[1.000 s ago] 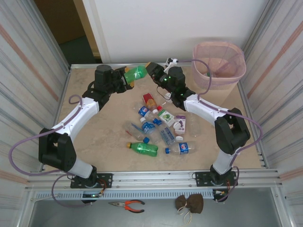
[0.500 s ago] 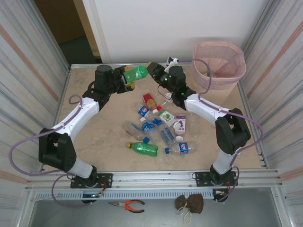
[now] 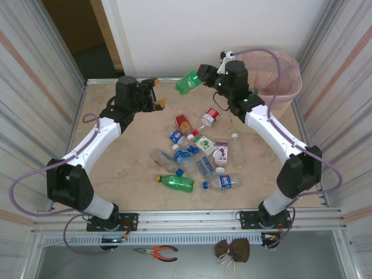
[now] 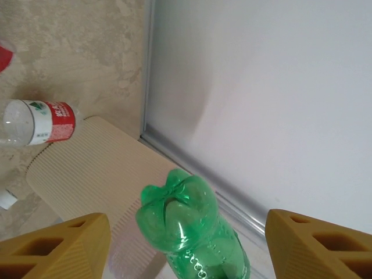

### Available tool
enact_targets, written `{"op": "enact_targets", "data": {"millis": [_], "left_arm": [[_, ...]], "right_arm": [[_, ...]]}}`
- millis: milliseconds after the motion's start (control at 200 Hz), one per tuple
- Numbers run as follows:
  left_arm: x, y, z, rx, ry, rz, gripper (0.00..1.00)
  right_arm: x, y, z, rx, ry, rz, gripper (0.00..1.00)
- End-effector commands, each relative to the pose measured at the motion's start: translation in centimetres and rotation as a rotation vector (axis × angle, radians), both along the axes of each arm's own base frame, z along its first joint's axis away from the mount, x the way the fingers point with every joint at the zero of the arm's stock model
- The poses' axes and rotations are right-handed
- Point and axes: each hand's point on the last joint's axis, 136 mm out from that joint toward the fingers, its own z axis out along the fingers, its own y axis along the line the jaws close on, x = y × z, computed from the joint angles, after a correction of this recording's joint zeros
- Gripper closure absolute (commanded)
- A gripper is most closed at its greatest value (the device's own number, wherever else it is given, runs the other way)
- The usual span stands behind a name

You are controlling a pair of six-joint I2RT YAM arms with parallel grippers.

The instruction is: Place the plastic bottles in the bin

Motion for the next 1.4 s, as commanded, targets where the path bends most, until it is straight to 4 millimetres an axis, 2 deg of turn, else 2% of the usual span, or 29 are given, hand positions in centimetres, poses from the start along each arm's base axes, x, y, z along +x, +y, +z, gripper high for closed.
{"op": "enact_targets", "data": {"millis": [0,105,245,311,331,341,486,616,892,1152,1393], "left_arm": [[-0.2,-0.2,1.9,0.090,-0.085,-0.079,0.29],[-0.1,-0.6,2.0,0.135,-0.137,-0.119,0.29],[-0.2,-1.3,1.6,0.292,-0.217,-0.232,0.31],[-0.5,-1.4,1.3,0.357,-0.240,-0.274,0.32],[-0.6,-1.4,1.2,0.376,-0.252,-0.286,0.32],[-0.7,-1.5,1.2,0.383,-0.257,-0.292,0.33],[-1.4,-1.0,0.9,0.510,-0.316,-0.339,0.33],[-2.2,-0.3,0.6,0.586,-0.344,-0.353,0.35],[-3.6,0.5,0.4,0.730,-0.420,-0.402,0.36],[-4.8,1.6,0.0,0.825,-0.447,-0.416,0.36],[-5.9,2.0,0.4,0.886,-0.541,-0.431,0.35]], "right_arm": [[-1.9,-3.5,2.8,-0.206,-0.049,-0.026,0.74],[-2.4,-6.2,4.4,-0.287,-0.052,-0.062,0.74],[-3.1,-9.8,6.3,-0.354,-0.058,-0.114,0.73],[-3.1,-11.4,6.7,-0.394,-0.049,-0.142,0.73],[-3.1,-11.8,6.3,-0.411,-0.033,-0.147,0.73],[-3.2,-12.1,7.2,-0.410,-0.049,-0.156,0.73],[-2.8,-15.4,6.8,-0.491,0.017,-0.205,0.74],[-2.2,-18.1,4.3,-0.562,0.135,-0.222,0.74],[-0.6,-22.1,-1.0,-0.667,0.352,-0.221,0.74],[0.3,-24.6,-7.1,-0.751,0.572,-0.188,0.74],[0.4,-26.3,-11.8,-0.789,0.736,-0.163,0.73]]}}
